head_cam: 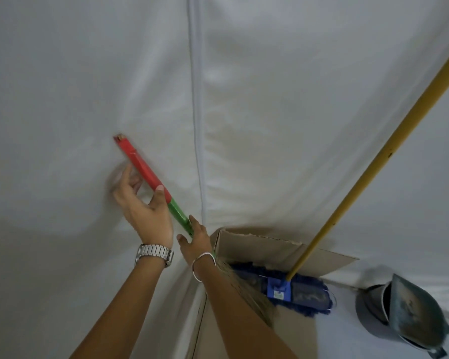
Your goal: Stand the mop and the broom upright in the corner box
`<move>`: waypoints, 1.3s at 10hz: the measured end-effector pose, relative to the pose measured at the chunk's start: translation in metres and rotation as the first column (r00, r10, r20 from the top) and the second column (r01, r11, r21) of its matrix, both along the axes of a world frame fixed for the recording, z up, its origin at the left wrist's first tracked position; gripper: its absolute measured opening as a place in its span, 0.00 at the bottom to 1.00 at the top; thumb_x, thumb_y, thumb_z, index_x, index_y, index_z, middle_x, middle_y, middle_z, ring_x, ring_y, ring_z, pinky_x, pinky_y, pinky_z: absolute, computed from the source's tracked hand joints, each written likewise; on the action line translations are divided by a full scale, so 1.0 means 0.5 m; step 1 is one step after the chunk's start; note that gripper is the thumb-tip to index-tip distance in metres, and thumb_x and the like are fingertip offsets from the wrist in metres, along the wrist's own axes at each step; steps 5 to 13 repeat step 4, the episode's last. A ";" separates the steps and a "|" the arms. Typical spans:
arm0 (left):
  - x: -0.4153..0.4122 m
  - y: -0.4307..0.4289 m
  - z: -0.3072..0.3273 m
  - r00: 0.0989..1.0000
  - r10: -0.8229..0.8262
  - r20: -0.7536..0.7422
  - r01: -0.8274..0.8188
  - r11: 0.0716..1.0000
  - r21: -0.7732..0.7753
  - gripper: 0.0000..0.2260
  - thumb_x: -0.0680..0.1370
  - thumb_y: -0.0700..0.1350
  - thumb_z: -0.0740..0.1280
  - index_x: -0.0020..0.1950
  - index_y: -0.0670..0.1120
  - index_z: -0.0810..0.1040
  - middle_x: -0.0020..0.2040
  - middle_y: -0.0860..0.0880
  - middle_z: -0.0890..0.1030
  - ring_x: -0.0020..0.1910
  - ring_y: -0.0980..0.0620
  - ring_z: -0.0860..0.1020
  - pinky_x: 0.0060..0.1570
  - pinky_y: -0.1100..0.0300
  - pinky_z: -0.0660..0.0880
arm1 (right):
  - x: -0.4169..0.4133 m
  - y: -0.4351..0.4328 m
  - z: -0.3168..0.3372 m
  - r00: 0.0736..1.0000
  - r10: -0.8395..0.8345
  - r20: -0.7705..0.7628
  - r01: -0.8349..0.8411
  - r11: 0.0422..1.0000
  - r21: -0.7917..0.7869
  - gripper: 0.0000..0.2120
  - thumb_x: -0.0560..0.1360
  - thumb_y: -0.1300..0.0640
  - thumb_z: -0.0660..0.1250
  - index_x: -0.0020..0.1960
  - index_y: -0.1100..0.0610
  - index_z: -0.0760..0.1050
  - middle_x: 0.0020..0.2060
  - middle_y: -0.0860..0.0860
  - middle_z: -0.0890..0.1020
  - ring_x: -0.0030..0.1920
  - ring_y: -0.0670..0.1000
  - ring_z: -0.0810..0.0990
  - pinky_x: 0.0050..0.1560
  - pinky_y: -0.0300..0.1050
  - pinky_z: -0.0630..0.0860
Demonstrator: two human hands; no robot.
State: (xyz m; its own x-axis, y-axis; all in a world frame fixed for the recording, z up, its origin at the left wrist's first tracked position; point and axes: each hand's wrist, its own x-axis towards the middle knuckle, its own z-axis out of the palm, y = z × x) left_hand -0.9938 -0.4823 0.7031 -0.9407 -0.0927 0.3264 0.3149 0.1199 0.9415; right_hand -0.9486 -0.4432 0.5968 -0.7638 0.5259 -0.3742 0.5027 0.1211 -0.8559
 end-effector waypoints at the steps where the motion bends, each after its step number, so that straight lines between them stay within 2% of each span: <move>1: 0.014 -0.001 -0.008 0.999 -0.028 0.015 0.029 0.999 -0.020 0.30 0.71 0.30 0.66 0.70 0.43 0.62 0.60 0.40 0.67 0.61 0.45 0.70 0.47 0.78 0.70 | 0.009 0.004 -0.013 0.999 0.006 0.038 -0.006 1.000 -0.004 0.28 0.76 0.58 0.61 0.73 0.52 0.55 0.68 0.55 0.67 0.65 0.57 0.70 0.66 0.50 0.68; 2: 0.026 -0.010 -0.026 0.996 -0.047 0.069 0.049 0.999 -0.016 0.33 0.71 0.32 0.67 0.71 0.49 0.59 0.64 0.39 0.67 0.62 0.50 0.69 0.56 0.52 0.76 | 0.020 0.006 -0.019 0.991 0.045 0.124 -0.053 0.997 0.057 0.29 0.75 0.60 0.61 0.73 0.52 0.55 0.69 0.55 0.67 0.64 0.57 0.71 0.65 0.51 0.70; 3: 0.044 -0.019 -0.050 0.991 -0.065 0.120 0.065 0.998 0.003 0.34 0.71 0.32 0.67 0.72 0.49 0.57 0.66 0.40 0.68 0.63 0.50 0.69 0.58 0.45 0.74 | 0.046 0.010 -0.027 0.979 0.093 0.183 -0.113 0.988 0.103 0.30 0.73 0.60 0.62 0.72 0.51 0.55 0.69 0.55 0.68 0.64 0.58 0.71 0.65 0.55 0.70; 4: 0.080 -0.024 -0.065 0.983 -0.077 0.169 0.084 0.996 -0.036 0.32 0.71 0.30 0.65 0.71 0.48 0.59 0.67 0.41 0.68 0.64 0.50 0.69 0.60 0.47 0.72 | 0.080 0.031 -0.040 0.973 0.068 0.219 -0.101 0.985 0.140 0.29 0.72 0.60 0.62 0.71 0.50 0.57 0.67 0.54 0.70 0.62 0.58 0.73 0.63 0.56 0.72; 13: 0.080 -0.024 -0.065 0.983 -0.077 0.169 0.084 0.996 -0.036 0.32 0.71 0.30 0.65 0.71 0.48 0.59 0.67 0.41 0.68 0.64 0.50 0.69 0.60 0.47 0.72 | 0.080 0.031 -0.040 0.973 0.068 0.219 -0.101 0.985 0.140 0.29 0.72 0.60 0.62 0.71 0.50 0.57 0.67 0.54 0.70 0.62 0.58 0.73 0.63 0.56 0.72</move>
